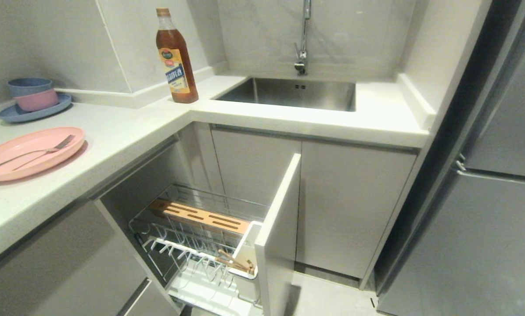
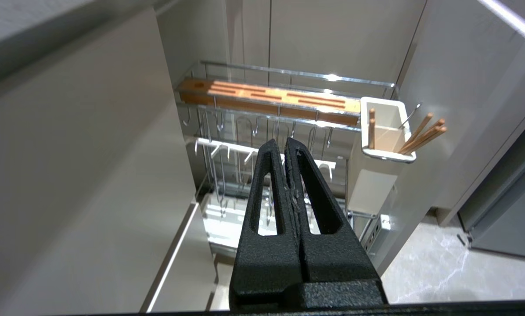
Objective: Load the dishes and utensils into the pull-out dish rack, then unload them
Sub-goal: Pick up the bowl and place it in the cupboard
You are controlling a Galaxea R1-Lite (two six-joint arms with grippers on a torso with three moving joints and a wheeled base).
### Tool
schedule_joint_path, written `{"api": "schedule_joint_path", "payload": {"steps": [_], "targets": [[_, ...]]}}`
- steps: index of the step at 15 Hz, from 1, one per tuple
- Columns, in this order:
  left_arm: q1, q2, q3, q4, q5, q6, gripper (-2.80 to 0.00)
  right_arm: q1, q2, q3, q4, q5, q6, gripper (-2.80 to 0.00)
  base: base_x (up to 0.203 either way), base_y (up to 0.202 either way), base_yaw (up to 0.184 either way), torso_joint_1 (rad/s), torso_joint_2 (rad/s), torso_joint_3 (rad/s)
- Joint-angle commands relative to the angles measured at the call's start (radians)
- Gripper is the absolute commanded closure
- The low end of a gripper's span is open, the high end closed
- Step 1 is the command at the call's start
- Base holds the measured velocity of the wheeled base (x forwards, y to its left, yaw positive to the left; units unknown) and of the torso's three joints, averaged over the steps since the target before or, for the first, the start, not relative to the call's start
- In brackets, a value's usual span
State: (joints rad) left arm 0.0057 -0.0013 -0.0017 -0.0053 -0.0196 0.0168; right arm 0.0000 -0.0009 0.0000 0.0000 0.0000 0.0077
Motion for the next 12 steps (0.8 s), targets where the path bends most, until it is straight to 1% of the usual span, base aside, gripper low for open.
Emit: {"api": "schedule_joint_path", "payload": {"steps": [1, 12], "targets": [[0.000, -0.001, 0.000, 0.000, 0.000, 0.000, 0.00, 0.000, 0.001, 0.000, 0.000, 0.000, 0.000, 0.00, 0.000, 0.000, 0.000, 0.007, 0.00, -0.193], [0.000, -0.001, 0.000, -0.001, 0.000, 0.000, 0.00, 0.000, 0.001, 0.000, 0.000, 0.000, 0.000, 0.00, 0.000, 0.000, 0.000, 0.003, 0.00, -0.201]]}}
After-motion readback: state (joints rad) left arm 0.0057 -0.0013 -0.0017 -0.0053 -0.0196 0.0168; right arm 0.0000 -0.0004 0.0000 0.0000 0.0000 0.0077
